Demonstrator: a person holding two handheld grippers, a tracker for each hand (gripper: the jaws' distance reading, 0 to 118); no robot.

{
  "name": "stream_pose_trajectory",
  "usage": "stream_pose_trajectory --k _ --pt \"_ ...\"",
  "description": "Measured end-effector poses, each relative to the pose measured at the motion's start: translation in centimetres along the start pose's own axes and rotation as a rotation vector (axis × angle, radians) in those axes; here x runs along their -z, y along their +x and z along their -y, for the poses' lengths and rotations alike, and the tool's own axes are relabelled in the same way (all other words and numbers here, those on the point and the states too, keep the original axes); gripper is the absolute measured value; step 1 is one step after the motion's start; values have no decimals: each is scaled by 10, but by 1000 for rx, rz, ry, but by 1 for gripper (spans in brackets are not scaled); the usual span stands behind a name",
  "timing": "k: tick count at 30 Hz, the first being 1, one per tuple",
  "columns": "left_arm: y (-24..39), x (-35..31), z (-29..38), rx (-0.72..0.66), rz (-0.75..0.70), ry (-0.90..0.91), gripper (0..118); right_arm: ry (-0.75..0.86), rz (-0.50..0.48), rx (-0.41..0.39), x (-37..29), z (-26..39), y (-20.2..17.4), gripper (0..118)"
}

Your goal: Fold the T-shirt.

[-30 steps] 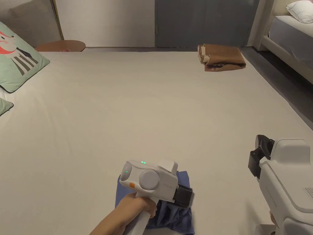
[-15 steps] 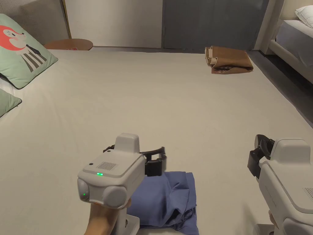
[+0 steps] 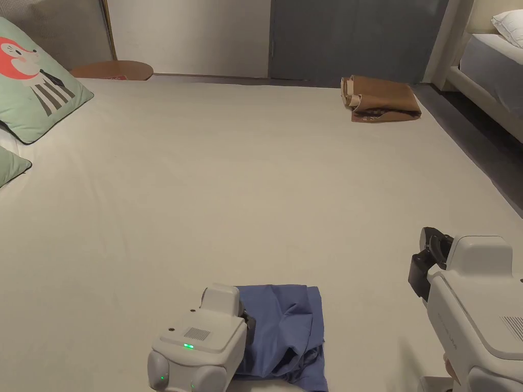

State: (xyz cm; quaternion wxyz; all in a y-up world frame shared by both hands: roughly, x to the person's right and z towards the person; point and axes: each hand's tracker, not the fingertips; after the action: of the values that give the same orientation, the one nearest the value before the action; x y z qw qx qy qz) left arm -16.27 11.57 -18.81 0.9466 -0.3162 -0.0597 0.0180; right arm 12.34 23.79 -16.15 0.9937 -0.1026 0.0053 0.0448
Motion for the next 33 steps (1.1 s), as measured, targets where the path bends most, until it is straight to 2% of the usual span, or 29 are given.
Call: stream_pose_trajectory --k 12,17,21,24,33 --pt "77 31 5 56 127 -64 0 -17 58 7 -10 4 28 0" --pt "106 44 11 100 136 -77 0 -19 91 15 -13 5 42 0" --pt "106 36 2 63 164 -70 0 -16 105 12 -17 5 48 0" --pt "103 18 -10 69 258 5 0 -11 107 17 -18 4 48 0" --pt "57 -61 -86 89 191 320 0 63 59 22 -28 -16 17 0"
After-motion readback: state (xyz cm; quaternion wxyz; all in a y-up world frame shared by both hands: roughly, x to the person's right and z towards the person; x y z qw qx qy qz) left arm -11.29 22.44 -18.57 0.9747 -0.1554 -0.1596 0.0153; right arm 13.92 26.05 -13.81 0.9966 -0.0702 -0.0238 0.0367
